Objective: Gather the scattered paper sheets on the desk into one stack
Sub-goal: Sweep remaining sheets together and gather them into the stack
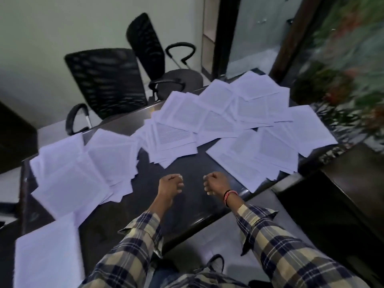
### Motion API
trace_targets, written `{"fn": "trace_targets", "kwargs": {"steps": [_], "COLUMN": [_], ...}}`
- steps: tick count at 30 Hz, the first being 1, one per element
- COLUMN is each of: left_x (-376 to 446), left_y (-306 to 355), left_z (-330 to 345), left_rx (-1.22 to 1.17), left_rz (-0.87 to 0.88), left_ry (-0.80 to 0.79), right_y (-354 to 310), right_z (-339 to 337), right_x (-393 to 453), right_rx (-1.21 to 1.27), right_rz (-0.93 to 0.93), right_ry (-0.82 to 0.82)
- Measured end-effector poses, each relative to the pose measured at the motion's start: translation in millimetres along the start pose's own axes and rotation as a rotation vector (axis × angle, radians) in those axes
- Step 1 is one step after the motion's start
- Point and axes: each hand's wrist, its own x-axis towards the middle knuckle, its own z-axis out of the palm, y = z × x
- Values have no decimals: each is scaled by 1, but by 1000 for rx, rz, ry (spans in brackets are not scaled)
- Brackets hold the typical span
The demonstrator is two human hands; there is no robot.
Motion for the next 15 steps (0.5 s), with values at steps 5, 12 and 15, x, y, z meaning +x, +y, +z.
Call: {"fn": "trace_targets", "kwargs": {"steps": [5,12,15], "left_x": [-3,47,73], "left_y": [11,18,27], "left_z": [86,165,192], "left_rx": [-8,-4,-44], "left_rz": [-109,-263,-323], "left_ry": [-53,32,70], "right_y": [13,18,17], "right_z": [-89,-152,-185], "right_x": [17,59,85], "right_rx": [63,177,222], "right_rz": [30,93,217], "right_ry": [107,131,98]}}
